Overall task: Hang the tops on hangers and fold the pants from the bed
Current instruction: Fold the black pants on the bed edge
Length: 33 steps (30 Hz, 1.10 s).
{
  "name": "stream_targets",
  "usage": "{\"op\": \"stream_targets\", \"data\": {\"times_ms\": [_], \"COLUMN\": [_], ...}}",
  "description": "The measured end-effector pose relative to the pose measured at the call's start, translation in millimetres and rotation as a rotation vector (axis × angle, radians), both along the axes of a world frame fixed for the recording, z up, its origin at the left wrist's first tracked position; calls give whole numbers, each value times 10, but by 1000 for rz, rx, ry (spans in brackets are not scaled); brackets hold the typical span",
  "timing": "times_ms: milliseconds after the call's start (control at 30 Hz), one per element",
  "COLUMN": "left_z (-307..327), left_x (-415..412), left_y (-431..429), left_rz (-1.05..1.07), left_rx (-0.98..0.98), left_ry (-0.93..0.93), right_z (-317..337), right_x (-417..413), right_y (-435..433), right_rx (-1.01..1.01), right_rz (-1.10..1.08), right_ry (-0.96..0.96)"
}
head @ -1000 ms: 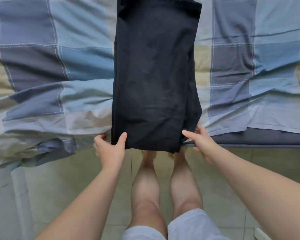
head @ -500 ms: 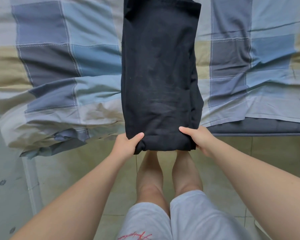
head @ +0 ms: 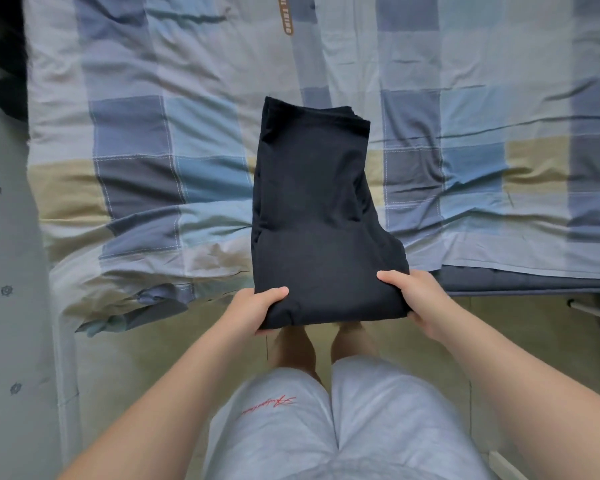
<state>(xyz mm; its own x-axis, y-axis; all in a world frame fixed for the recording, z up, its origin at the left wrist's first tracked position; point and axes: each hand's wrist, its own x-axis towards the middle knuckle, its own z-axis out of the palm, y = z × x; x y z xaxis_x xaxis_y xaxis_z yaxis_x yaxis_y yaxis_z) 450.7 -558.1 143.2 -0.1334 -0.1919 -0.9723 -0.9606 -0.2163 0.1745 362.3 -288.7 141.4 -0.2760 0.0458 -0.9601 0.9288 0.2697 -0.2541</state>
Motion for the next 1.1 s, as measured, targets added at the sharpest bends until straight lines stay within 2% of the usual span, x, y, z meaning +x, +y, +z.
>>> {"op": "stream_targets", "data": {"times_ms": [233, 333, 533, 667, 733, 833, 900, 1000, 1033, 1100], "left_z": [187, 127, -205, -572, -798, -1165, -1380, -1591, -1631, -1672], "left_x": [-1076, -1571, -2472, -2847, -2904, -2768, -2613, -2421, -2372, -2292], "left_y": [-244, -346, -453, -437, -375, -260, -229, -233, -224, -183], "left_rz": [127, 178, 281, 370, 227, -225, -553, -998, -1093, -1195], "left_rx": [-30, 36, 72, 50, -52, -309, -387, -561, -636, -789], "left_ry": [134, 139, 157, 347, 462, 602, 645, 651, 656, 662], "right_z": [205, 111, -379, -896, -1153, -1460, -1644, -1878, -1924, -1995], "right_x": [-889, -1282, -2064, -2329, -2333, -2186, -2037, -1797, -1739, -1666], "right_y": [-263, -399, -702, -860, -906, -930, -901, -833, -816, -762], "right_rx": [-58, -102, -233, -313, -332, -211, -102, 136, 180, 223], "right_rz": [-234, -363, -516, -535, -434, -163, 127, 801, 925, 1005], "right_ry": [7, -16, 17, 89, 130, 295, 444, 618, 663, 748]}}
